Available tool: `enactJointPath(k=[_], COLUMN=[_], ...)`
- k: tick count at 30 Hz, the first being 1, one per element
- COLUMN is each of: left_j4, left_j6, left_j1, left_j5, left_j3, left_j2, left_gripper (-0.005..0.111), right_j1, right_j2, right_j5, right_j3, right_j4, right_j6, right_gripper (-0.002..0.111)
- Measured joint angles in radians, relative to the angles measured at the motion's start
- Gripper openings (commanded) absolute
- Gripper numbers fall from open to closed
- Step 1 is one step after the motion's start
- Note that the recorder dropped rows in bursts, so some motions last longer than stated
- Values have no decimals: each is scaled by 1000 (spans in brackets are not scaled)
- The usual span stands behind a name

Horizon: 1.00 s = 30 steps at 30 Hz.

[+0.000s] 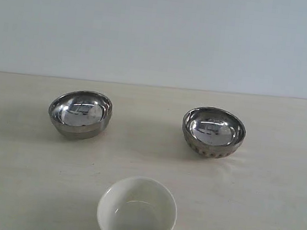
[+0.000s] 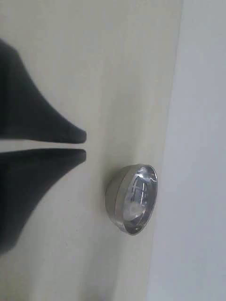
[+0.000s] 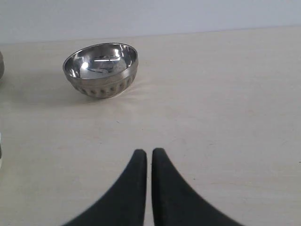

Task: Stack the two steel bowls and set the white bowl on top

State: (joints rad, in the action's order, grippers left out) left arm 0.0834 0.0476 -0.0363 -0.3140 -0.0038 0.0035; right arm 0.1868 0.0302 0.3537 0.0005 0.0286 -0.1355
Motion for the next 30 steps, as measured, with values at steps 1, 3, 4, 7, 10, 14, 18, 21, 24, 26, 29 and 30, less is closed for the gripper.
enactJointPath(k=[1, 3, 4, 7, 10, 14, 18, 21, 24, 26, 29, 30], left_j4=[0, 0, 0, 0, 0, 0, 0, 0, 35, 90, 191, 231], left_j6=[0, 0, 0, 0, 0, 0, 0, 0, 23, 41, 56, 59], left_j1=[0, 0, 0, 0, 0, 0, 0, 0, 0, 0, 0, 0], left_j5=[0, 0, 0, 0, 0, 0, 9, 11, 16, 20, 35, 45], left_j3=[0, 0, 0, 0, 0, 0, 0, 0, 0, 0, 0, 0], left_j2=[0, 0, 0, 0, 0, 0, 0, 0, 0, 0, 0, 0], left_gripper=[4, 4, 4, 4, 4, 4, 4, 4, 4, 4, 4, 4], right_j1=[0, 0, 0, 0, 0, 0, 0, 0, 0, 0, 0, 0], right_j2=[0, 0, 0, 0, 0, 0, 0, 0, 0, 0, 0, 0], right_j5=[0, 0, 0, 0, 0, 0, 0, 0, 0, 0, 0, 0], right_j3=[0, 0, 0, 0, 0, 0, 0, 0, 0, 0, 0, 0], right_j4=[0, 0, 0, 0, 0, 0, 0, 2, 2, 2, 2, 2], right_j6=[0, 0, 0, 0, 0, 0, 0, 0, 0, 0, 0, 0], right_gripper=[0, 0, 0, 0, 0, 0, 0, 0, 0, 0, 0, 0])
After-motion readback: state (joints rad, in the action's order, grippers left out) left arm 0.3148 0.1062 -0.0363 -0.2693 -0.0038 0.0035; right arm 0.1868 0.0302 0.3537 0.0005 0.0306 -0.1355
